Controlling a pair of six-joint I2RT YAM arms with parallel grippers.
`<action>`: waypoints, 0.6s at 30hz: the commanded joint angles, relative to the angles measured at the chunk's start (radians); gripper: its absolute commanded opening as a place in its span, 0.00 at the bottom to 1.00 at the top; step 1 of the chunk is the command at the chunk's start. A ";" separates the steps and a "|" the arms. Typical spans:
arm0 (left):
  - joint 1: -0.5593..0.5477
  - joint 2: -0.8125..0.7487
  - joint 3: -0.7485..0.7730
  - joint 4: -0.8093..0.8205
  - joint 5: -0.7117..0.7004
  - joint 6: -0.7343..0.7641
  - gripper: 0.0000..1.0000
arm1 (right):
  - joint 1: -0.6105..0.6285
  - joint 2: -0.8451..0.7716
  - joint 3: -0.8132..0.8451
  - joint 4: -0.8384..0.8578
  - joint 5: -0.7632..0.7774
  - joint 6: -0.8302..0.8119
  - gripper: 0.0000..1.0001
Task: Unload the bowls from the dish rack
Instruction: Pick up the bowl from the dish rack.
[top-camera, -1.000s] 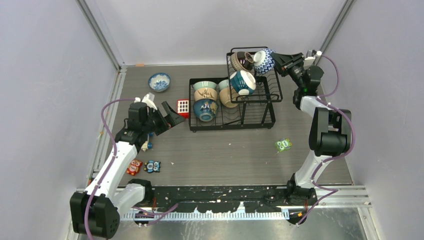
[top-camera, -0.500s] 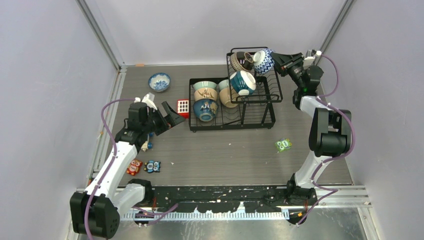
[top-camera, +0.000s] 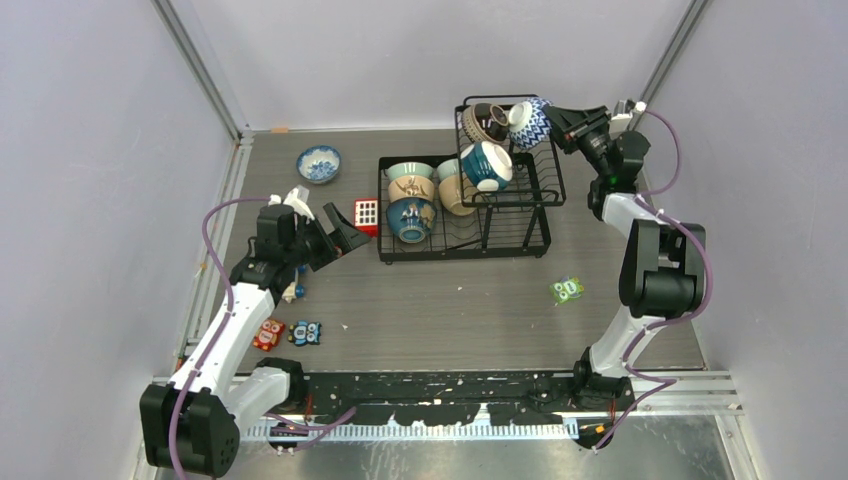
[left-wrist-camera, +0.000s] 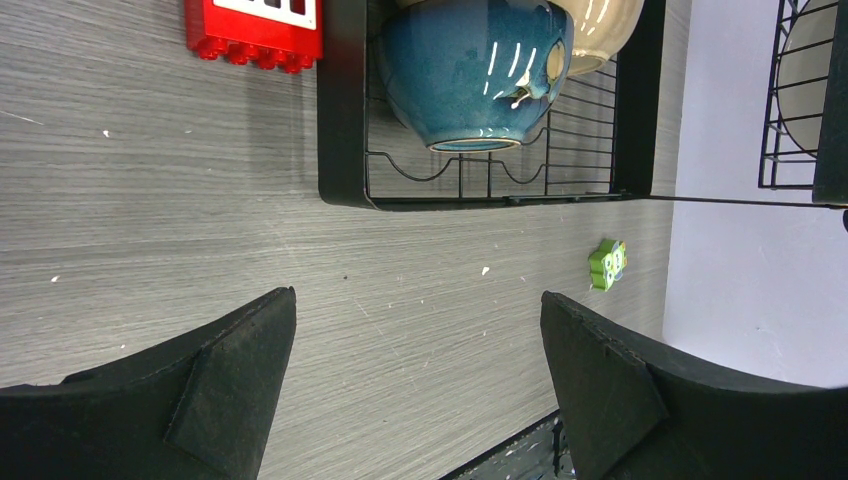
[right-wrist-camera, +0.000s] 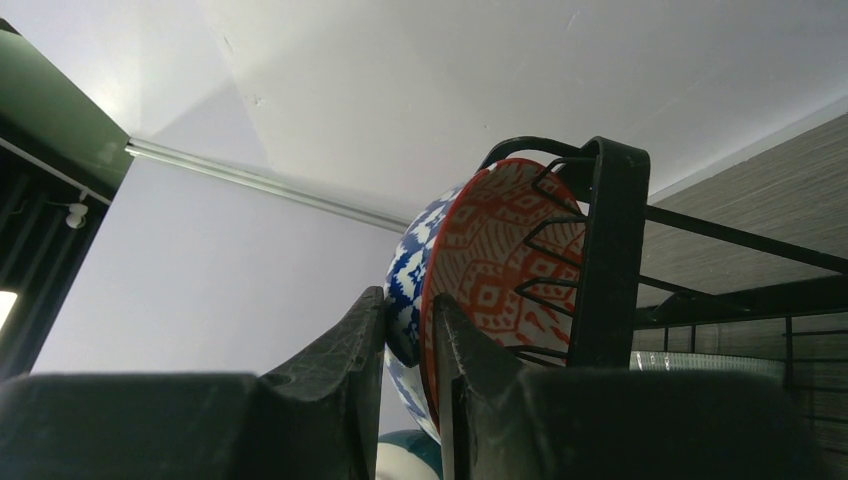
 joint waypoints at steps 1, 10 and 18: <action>0.005 -0.013 0.001 0.018 0.014 -0.006 0.93 | -0.006 -0.083 -0.022 0.024 -0.083 0.021 0.01; 0.005 -0.015 0.000 0.016 0.014 -0.005 0.93 | -0.018 -0.089 -0.045 0.079 -0.068 0.065 0.01; 0.005 -0.016 -0.001 0.016 0.014 -0.005 0.93 | -0.031 -0.060 -0.066 0.211 -0.053 0.174 0.01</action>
